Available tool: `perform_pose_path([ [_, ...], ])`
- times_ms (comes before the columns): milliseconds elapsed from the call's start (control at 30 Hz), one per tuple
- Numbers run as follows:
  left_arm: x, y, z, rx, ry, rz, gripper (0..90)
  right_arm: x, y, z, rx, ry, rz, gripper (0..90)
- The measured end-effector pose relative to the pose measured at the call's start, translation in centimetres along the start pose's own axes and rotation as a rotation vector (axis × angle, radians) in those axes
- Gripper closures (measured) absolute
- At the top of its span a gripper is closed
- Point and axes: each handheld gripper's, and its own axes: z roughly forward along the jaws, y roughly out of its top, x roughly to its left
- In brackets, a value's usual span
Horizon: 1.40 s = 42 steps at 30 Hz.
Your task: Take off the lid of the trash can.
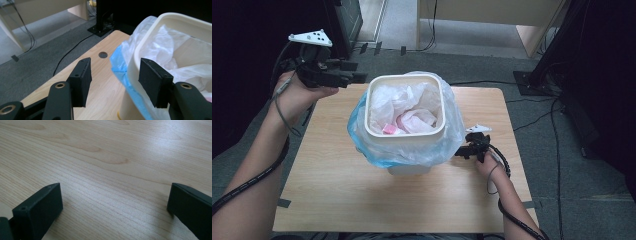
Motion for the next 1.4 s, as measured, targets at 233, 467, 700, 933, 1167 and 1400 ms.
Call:
perform_pose_path([
  [233,-0.7,0.8,0.7,0.021,-0.027,0.022,47.7,0.0,0.0,0.0,0.000,0.000,0.000,0.0],
  [467,-1.3,1.1,2.0,0.032,-0.037,0.027,50.2,0.0,0.0,0.0,0.000,0.000,0.000,0.0],
  [700,-1.7,0.8,3.8,0.073,-0.059,0.020,55.1,0.0,0.0,0.0,0.000,0.000,0.000,0.0],
  [933,-1.7,0.5,4.7,0.089,-0.080,0.020,60.4,0.0,0.0,0.0,0.000,0.000,0.000,0.0],
  [1167,-1.7,0.5,5.1,0.099,-0.091,0.038,71.1,0.0,0.0,0.0,0.000,0.000,0.000,0.0],
  [1400,-1.0,1.1,5.0,0.119,-0.109,-0.037,76.2,0.0,0.0,0.0,0.000,0.000,0.000,0.0],
])
